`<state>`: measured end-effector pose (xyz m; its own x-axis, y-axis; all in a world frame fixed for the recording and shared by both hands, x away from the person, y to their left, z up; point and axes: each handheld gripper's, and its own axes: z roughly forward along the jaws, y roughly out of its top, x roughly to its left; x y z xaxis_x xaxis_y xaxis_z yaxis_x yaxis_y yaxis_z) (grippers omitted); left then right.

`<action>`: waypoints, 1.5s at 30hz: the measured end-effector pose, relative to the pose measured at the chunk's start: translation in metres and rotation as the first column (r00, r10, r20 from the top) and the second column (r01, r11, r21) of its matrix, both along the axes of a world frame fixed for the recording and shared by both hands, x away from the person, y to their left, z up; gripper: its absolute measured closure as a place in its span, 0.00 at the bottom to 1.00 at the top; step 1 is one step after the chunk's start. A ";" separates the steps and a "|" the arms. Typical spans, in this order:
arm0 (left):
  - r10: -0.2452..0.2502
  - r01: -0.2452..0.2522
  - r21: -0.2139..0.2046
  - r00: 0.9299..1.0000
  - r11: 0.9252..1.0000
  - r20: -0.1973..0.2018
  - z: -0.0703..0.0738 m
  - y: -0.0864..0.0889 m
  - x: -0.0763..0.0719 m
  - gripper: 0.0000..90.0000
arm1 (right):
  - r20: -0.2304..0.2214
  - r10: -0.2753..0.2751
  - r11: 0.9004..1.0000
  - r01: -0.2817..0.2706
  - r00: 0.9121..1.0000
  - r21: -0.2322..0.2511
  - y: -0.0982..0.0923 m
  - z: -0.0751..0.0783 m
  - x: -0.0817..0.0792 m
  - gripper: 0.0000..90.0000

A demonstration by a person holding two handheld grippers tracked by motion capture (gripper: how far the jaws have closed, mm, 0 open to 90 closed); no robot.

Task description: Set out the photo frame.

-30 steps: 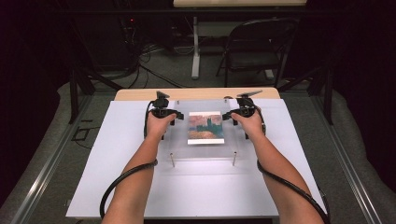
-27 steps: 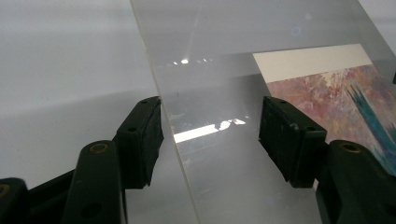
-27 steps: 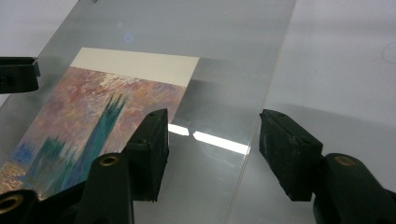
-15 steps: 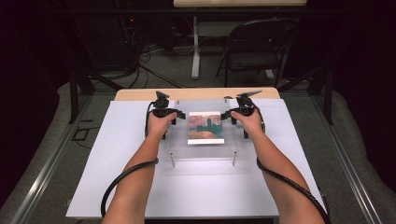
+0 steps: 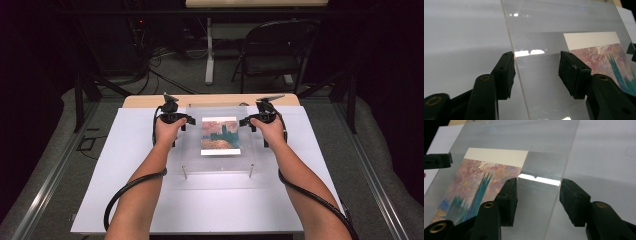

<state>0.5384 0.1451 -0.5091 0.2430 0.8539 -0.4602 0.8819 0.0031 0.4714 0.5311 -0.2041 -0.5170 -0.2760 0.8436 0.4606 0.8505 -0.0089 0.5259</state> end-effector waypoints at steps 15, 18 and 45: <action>-0.074 0.086 -0.041 0.966 0.995 0.247 0.072 0.020 -0.070 0.72 | 0.287 0.078 0.996 -0.062 0.955 -0.067 -0.005 0.071 -0.071 0.66; -0.098 0.110 -0.024 0.951 0.994 0.294 0.087 0.023 -0.093 0.75 | 0.341 0.112 0.991 -0.081 0.933 -0.105 -0.006 0.084 -0.091 0.70; -0.251 0.282 0.012 0.833 0.959 0.494 0.098 0.036 -0.240 0.65 | 0.468 0.263 0.961 -0.272 0.843 -0.050 -0.019 0.088 -0.232 0.70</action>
